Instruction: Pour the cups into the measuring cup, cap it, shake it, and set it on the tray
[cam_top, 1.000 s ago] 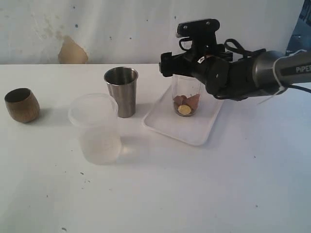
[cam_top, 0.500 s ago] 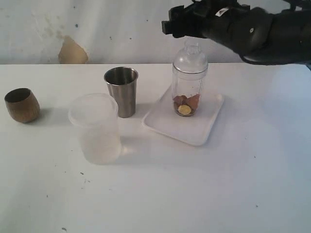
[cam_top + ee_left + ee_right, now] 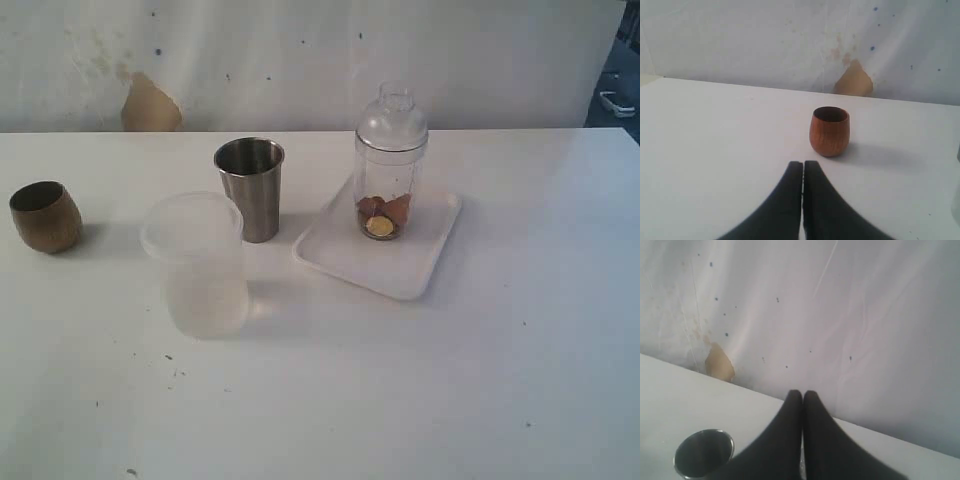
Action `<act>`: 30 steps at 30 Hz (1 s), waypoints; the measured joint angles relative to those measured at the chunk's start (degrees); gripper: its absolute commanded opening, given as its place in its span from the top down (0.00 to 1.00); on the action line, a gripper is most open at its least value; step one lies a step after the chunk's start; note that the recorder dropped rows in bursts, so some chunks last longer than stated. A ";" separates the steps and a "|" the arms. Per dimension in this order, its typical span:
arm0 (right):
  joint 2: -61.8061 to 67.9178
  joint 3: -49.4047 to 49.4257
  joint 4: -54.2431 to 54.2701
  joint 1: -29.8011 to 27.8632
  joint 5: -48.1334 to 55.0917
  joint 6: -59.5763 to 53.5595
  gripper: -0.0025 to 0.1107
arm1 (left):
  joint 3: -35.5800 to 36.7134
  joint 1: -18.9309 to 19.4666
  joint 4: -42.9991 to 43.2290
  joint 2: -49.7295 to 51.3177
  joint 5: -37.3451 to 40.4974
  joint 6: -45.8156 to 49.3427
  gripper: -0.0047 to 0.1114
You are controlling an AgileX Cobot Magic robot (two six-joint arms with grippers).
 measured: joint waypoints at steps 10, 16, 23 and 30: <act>-26.91 16.98 0.00 0.00 -1.75 1.97 0.98 | 0.00 0.00 0.00 0.00 0.00 0.00 0.95; -42.46 21.02 0.00 0.00 5.30 2.44 0.98 | 0.00 0.00 0.00 0.00 0.00 0.00 0.95; -49.66 21.02 0.00 0.00 8.44 2.55 0.98 | 0.00 0.00 0.00 0.00 0.00 0.00 0.95; -54.01 21.02 0.00 0.00 8.44 2.66 0.98 | 0.00 0.00 0.00 0.00 0.00 0.00 0.95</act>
